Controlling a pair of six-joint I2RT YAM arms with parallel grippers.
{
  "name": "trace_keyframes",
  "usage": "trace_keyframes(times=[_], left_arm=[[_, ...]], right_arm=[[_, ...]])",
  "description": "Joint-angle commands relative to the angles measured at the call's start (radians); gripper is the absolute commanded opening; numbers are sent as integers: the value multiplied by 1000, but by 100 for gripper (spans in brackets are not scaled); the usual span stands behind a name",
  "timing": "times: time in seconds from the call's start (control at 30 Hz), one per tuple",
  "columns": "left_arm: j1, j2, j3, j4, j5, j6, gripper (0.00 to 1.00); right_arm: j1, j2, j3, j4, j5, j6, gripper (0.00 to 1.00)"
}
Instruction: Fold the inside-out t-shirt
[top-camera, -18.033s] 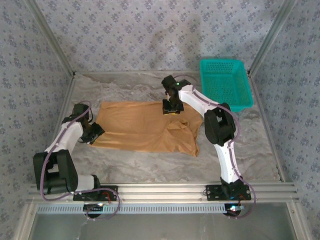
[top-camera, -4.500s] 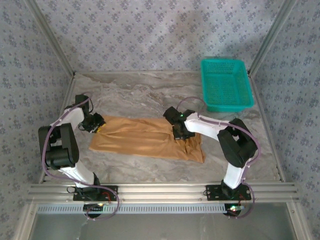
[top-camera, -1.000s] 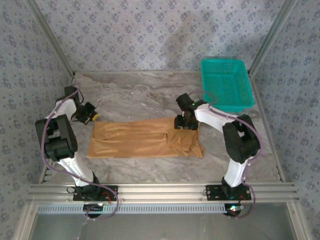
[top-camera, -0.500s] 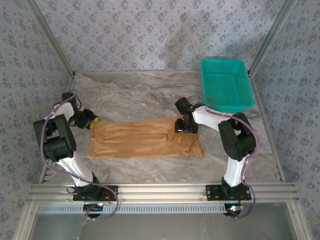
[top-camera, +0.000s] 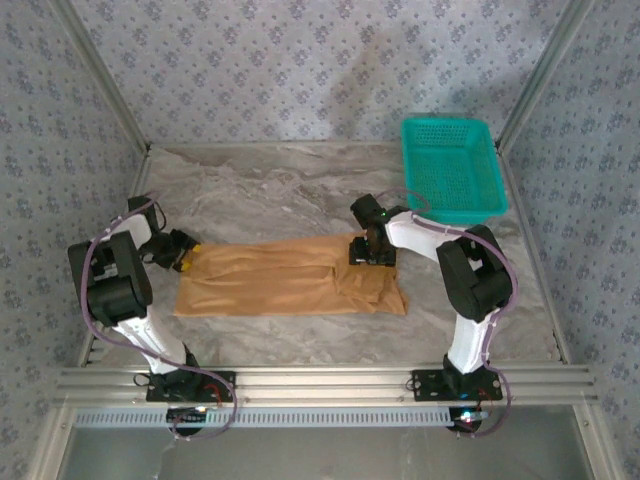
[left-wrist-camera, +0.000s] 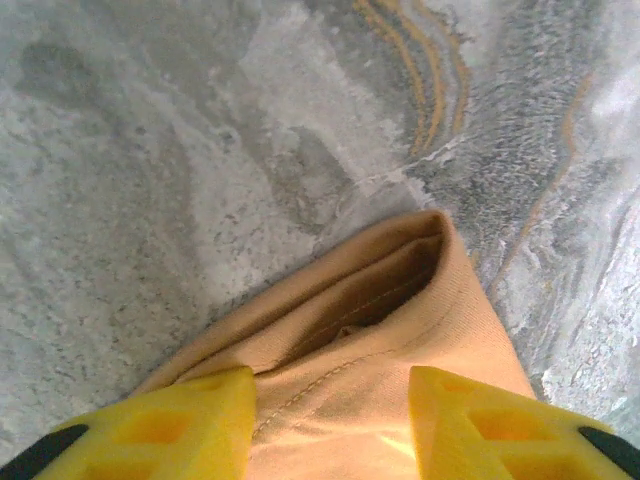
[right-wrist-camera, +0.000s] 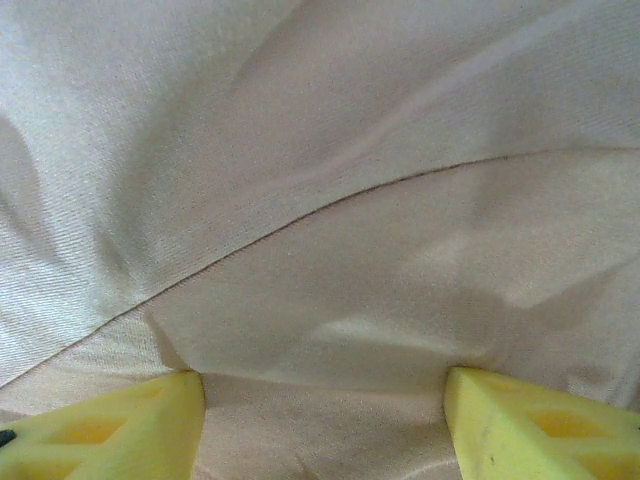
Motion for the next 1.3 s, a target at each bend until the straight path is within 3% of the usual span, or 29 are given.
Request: trace_keyframes(times=[0.0,0.2,0.43,0.6,0.67,0.77,0.83,1.27], left_arm=[[11,-40,7,-8,-35,17,46],[11,-18,11,6,-12,7,41],[11,-15,34,6,-8,3,11],[11,-7,46,-3,-14,10,0],[11,-10,48,-4,-17,10,0],[11,-31,44,9,-27,2,32],[11,-43,47,15,-35,2,43],[9,33,72,87,42,-34,30]], right_arm=[[-7,2,2,-23,-17,-12,67],[-8,-5,10,-33,-20,-12,67],[-7,-7,9,-34,-30,-9,65],[-9,-25,3,-38,-34,-8,64],[-9,-33,3,-39,-32,-12,64],[-9,-38,4,-43,-34,-15,64],[-8,-37,4,-43,-34,-17,64],[-9,-39,-2,-47,-42,-25,64]])
